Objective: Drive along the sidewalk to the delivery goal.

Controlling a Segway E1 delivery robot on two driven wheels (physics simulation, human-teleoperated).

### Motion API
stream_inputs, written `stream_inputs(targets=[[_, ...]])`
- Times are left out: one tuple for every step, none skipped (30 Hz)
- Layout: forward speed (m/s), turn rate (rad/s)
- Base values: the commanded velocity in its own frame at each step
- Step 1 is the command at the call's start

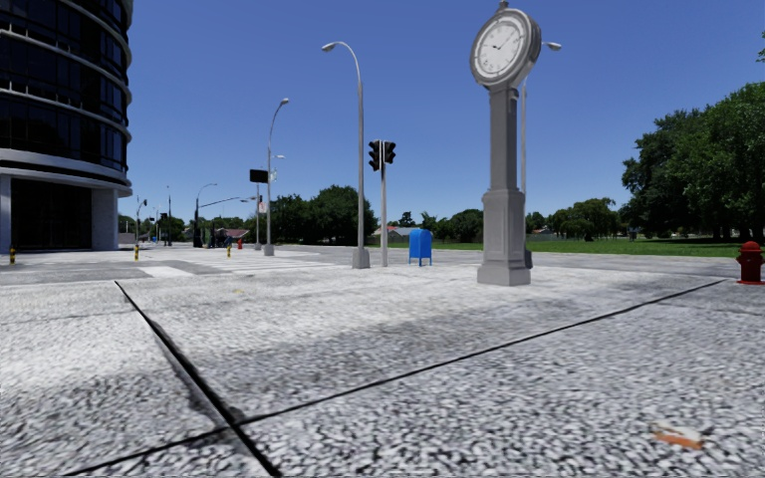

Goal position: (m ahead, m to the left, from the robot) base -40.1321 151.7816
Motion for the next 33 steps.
stream_inputs(targets=[[1.21, 0.0], [1.22, 0.0], [1.22, 0.0], [1.23, 0.0], [1.25, 0.0], [1.26, 0.0], [1.26, 0.0], [1.28, 0.0], [1.29, 0.0], [1.3, 0.0], [1.31, 0.0], [1.32, 0.0], [1.32, 0.0], [1.34, 0.0], [1.36, 0.0], [1.38, 0.0], [1.43, 0.0], [1.43, 0.0], [1.51, 0.0], [1.65, 0.0], [2.0, 0.0], [1.99, 0.0], [1.99, 0.0], [1.99, 0.0], [1.99, 0.0], [1.99, 0.0], [1.99, 0.0], [1.99, 0.0], [1.99, 0.0], [1.99, 0.0], [1.99, 0.0], [1.99, 0.0], [1.99, 0.0]])
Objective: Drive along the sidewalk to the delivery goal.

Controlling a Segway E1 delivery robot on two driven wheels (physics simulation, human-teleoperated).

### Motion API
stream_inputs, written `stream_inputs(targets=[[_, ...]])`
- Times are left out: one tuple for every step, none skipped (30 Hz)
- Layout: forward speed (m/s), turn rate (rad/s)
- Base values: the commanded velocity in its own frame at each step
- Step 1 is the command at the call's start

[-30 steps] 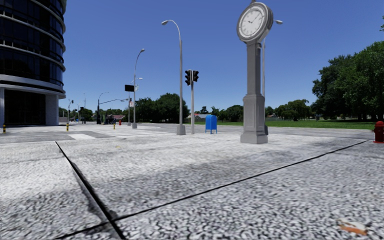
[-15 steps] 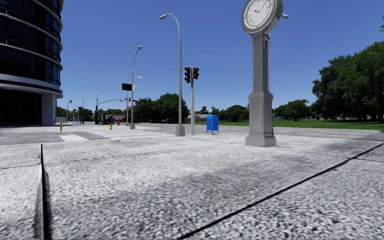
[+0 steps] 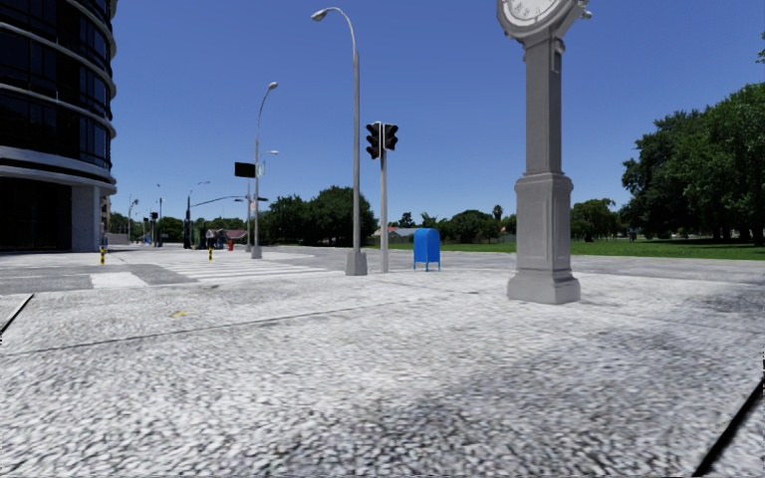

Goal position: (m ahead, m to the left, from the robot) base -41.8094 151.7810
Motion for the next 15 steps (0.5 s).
stream_inputs(targets=[[1.99, 0.0], [1.99, 0.0], [1.99, 0.0], [1.99, 0.02], [1.99, 0.02], [1.99, 0.03], [1.99, 0.05], [1.99, 0.08], [1.99, 0.1], [1.99, 0.1], [1.99, 0.11], [1.99, 0.12], [1.99, 0.16], [1.99, 0.19], [1.99, 0.19]])
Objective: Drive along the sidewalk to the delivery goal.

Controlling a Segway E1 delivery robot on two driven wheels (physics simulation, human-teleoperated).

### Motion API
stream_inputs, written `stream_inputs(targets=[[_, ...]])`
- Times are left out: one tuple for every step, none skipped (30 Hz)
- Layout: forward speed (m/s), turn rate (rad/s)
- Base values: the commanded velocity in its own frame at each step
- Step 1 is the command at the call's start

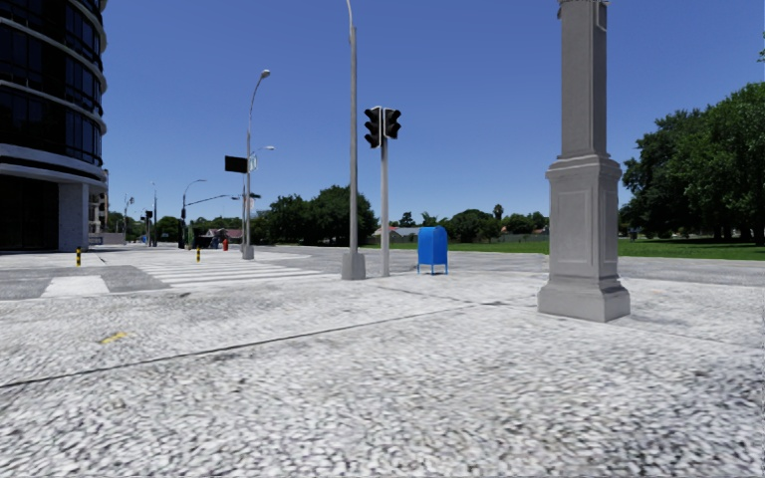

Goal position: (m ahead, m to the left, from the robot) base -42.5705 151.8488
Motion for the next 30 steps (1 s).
stream_inputs(targets=[[1.99, 0.22], [1.99, 0.24], [1.99, 0.24], [1.99, 0.26], [1.99, 0.26], [1.99, 0.28], [1.99, 0.29], [1.99, 0.29], [1.99, 0.31], [1.99, 0.31], [1.99, 0.33], [1.99, 0.33], [1.99, 0.33], [1.99, 0.33], [1.99, 0.33], [1.99, 0.33], [1.99, 0.33], [1.99, 0.33], [1.99, 0.33], [1.99, 0.33], [1.99, 0.33], [1.99, 0.33], [1.99, 0.33], [1.99, 0.33], [1.99, 0.33], [1.99, 0.33], [1.99, 0.33], [1.99, 0.33], [1.99, 0.33], [1.99, 0.33]])
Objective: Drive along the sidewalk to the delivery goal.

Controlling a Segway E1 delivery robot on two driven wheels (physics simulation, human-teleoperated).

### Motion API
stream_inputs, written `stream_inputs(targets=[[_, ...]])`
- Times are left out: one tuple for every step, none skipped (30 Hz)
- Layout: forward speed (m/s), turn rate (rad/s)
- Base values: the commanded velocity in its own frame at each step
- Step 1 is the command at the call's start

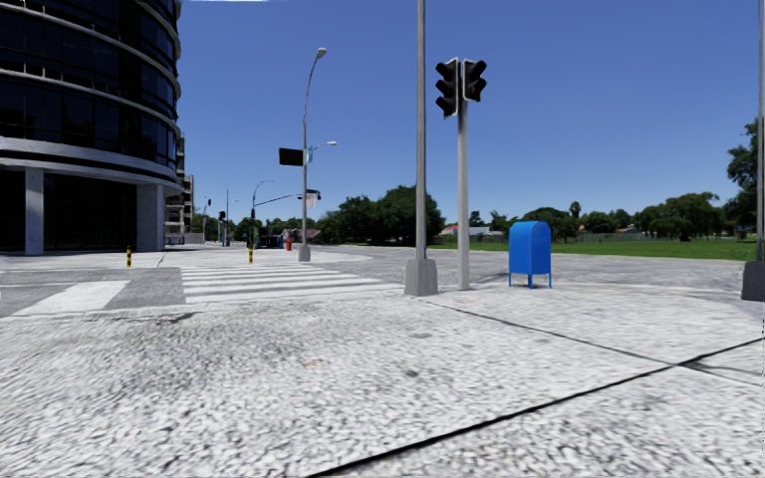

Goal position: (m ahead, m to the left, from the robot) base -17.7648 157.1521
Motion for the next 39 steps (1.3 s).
stream_inputs(targets=[[1.99, 0.33], [1.99, 0.33], [1.99, 0.33], [2.0, 0.33], [1.98, 0.33], [1.84, 0.33], [1.66, 0.33], [1.58, 0.33], [1.58, 0.33], [1.54, 0.33], [1.53, 0.33], [1.52, 0.33], [1.51, 0.33], [1.51, 0.33], [1.48, 0.33], [1.44, 0.33], [1.41, 0.33], [1.4, 0.33], [1.4, 0.33], [1.37, 0.33], [1.3, 0.33], [1.23, 0.33], [1.21, 0.33], [1.21, 0.33], [1.21, 0.33], [1.19, 0.33], [1.17, 0.33], [1.17, 0.33], [1.17, 0.33], [1.17, 0.33], [1.16, 0.33], [1.16, 0.33], [1.16, 0.33], [1.16, 0.33], [1.16, 0.33], [1.16, 0.33], [1.16, 0.33], [1.16, 0.33], [1.16, 0.32]])
